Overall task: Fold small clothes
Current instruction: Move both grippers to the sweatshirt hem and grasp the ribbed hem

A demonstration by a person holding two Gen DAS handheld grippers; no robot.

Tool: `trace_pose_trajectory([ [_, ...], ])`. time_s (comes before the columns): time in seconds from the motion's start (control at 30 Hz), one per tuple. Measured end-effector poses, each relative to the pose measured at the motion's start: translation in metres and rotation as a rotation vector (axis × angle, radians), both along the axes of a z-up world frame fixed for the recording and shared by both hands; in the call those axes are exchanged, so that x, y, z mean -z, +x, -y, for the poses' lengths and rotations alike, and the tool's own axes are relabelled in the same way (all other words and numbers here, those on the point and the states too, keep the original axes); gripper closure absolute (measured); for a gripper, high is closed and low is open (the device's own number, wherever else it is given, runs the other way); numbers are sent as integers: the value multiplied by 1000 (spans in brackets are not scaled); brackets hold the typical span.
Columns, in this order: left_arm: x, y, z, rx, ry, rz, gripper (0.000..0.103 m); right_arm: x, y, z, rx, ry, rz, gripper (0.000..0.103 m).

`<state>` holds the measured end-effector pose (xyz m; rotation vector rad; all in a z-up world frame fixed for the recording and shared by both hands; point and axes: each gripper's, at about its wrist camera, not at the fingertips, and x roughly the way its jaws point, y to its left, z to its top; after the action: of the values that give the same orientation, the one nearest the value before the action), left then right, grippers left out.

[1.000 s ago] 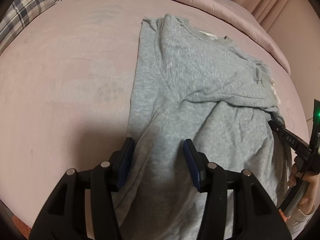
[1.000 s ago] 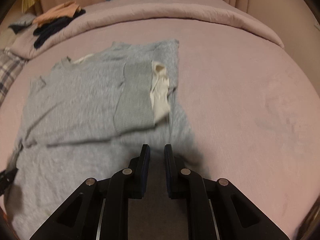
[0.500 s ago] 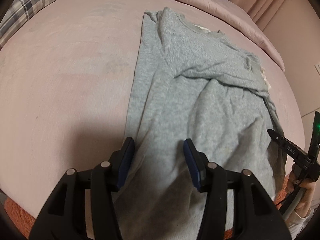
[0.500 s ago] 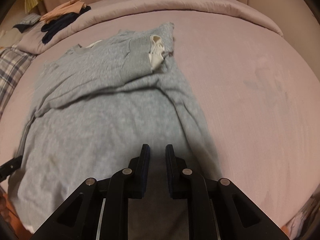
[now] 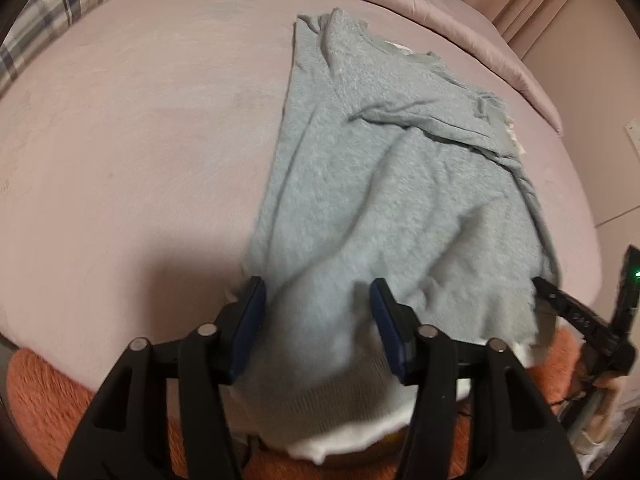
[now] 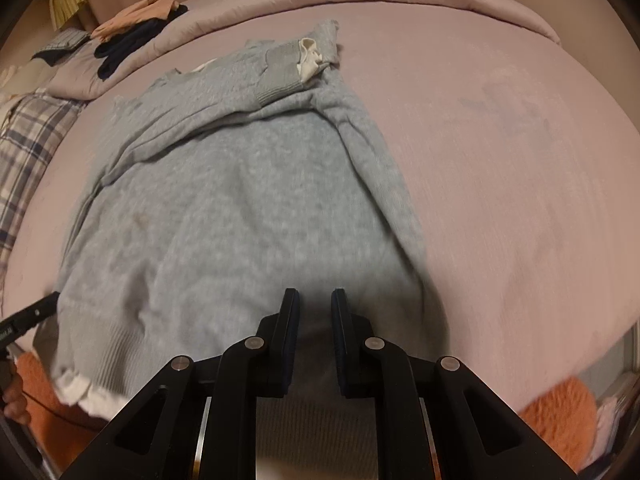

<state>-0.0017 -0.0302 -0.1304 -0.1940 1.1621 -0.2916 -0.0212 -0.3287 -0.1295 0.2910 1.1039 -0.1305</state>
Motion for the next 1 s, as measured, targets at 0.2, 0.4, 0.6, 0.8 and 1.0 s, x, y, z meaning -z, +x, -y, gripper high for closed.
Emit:
trace_pose_trajectory([
  [0.2, -16, -20, -16, -47, -44, 20, 32, -13, -17, 2, 20, 3, 20, 76],
  [0.4, -14, -24, -28, -93, -6, 34, 26, -23, -26, 7, 56, -98, 52, 46],
  [0.6, 3, -21, -38, -135, 10, -10, 25, -6, -28, 23, 109, 20, 15, 46],
  [0.8, 15, -21, -38, -148, -48, -36, 26, 10, -23, 19, 106, 100, 9, 46],
  [1.0, 18, -20, -28, -149, -73, -20, 31, 12, -29, 19, 91, 114, 12, 45],
])
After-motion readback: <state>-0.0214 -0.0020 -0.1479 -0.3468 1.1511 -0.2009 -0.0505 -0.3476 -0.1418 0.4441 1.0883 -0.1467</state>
